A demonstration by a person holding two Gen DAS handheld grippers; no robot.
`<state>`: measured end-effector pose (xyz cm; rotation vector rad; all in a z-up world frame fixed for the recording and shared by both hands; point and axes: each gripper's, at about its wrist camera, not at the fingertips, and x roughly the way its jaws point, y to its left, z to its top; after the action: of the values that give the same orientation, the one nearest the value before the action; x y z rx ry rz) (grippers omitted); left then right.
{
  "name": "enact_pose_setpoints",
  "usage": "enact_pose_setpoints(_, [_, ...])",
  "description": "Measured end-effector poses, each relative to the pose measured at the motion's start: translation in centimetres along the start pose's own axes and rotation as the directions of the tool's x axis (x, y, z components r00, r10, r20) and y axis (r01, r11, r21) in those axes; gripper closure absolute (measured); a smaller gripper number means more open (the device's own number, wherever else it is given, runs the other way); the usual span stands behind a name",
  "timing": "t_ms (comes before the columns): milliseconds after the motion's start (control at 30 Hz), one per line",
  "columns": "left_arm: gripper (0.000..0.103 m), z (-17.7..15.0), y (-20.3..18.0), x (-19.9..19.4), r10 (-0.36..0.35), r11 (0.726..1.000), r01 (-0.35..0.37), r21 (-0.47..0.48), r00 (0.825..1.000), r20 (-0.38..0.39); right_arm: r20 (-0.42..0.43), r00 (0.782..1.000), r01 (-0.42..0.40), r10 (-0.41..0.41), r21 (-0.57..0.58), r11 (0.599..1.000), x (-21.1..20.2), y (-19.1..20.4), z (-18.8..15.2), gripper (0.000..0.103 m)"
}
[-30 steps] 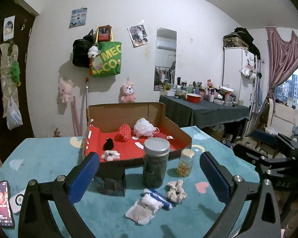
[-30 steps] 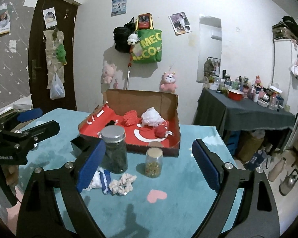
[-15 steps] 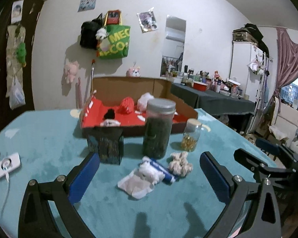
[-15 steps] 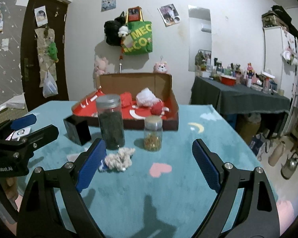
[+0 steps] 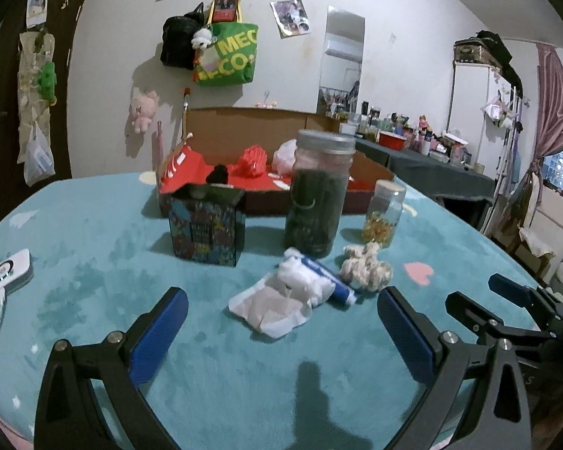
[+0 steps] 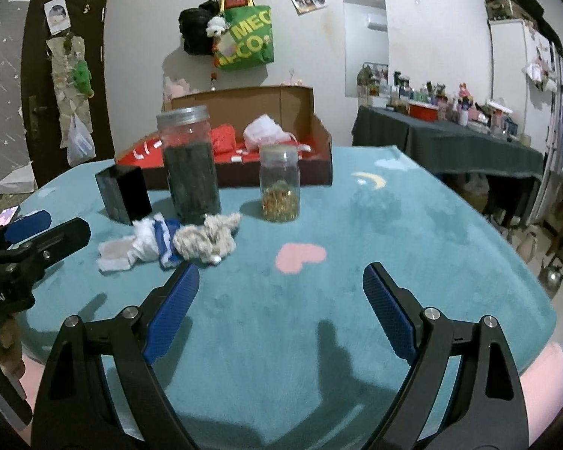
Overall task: Organize soft objects
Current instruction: 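Withdraw both open tools from the box back toward the table, then grasp the white tissue with the left tool while the right tool grasps the cream crocheted scrunchie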
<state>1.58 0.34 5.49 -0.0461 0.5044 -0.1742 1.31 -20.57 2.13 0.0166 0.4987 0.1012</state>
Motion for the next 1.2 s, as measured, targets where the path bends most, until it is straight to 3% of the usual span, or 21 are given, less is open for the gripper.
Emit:
enact_pose_setpoints(867, [0.000,-1.2,0.8,1.8,0.011,1.000,-0.012,-0.014,0.996,-0.092,-0.078,0.997,0.011,-0.009,0.022,1.000,2.3,-0.7,-1.8,0.013])
enact_pose_setpoints(1200, [0.000,0.7,2.0,3.1,-0.035,0.999,0.032,-0.019,0.985,-0.167,-0.127,0.989,-0.067,0.071,0.035,0.997,3.3,-0.7,-0.4,0.013])
